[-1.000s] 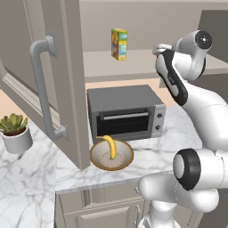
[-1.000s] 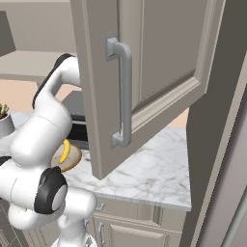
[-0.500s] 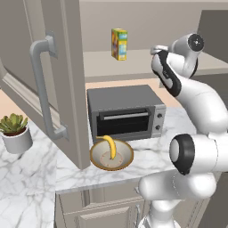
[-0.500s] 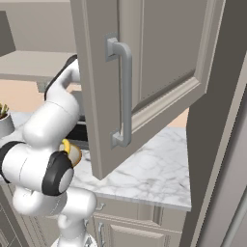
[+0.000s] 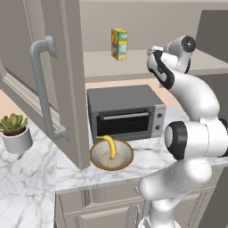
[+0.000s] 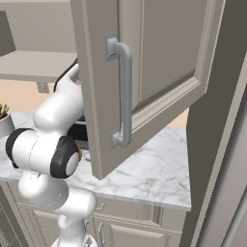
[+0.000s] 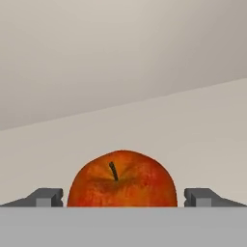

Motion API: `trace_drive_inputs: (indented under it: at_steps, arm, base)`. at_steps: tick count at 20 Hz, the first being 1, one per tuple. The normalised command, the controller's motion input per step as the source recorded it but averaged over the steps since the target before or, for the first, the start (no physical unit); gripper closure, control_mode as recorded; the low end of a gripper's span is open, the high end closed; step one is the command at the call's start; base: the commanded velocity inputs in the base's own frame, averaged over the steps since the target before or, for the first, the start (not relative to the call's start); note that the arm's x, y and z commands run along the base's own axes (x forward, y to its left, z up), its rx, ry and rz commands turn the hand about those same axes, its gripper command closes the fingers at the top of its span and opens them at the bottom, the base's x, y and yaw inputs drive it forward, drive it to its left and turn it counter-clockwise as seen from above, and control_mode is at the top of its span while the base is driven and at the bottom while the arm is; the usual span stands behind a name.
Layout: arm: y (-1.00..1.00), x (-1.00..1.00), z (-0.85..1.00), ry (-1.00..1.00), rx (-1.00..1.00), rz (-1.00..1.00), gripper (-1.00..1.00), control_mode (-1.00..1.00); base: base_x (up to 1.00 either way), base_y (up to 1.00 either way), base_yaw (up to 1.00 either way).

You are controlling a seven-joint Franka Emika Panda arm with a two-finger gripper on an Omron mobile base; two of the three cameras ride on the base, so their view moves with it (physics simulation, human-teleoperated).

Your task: Open the cabinet. Pick the banana and apple from the cabinet and place them into the bowl. Then close the cabinet.

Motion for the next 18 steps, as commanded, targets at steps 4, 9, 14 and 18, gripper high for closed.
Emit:
trace_drive_inputs:
  at_steps: [4,9,14,18]
  arm:
    - [0.0,0.38,-0.2,0.0,0.0,0.0,-1.0,-1.0]
    - [0.0,0.39,-0.21,0.0,0.0,0.0,-1.0,-1.0]
    - [0.0,0.01,-0.81,0.05,-0.07,0.0,-1.0,-1.0]
    - [0.0,0.0,-0.81,0.05,-0.09,0.0,1.0,-1.0]
  base:
    - [0.0,0.0,0.0]
    - [0.0,0.0,0.0]
    - [0.0,0.0,0.0]
    - [0.0,0.0,0.0]
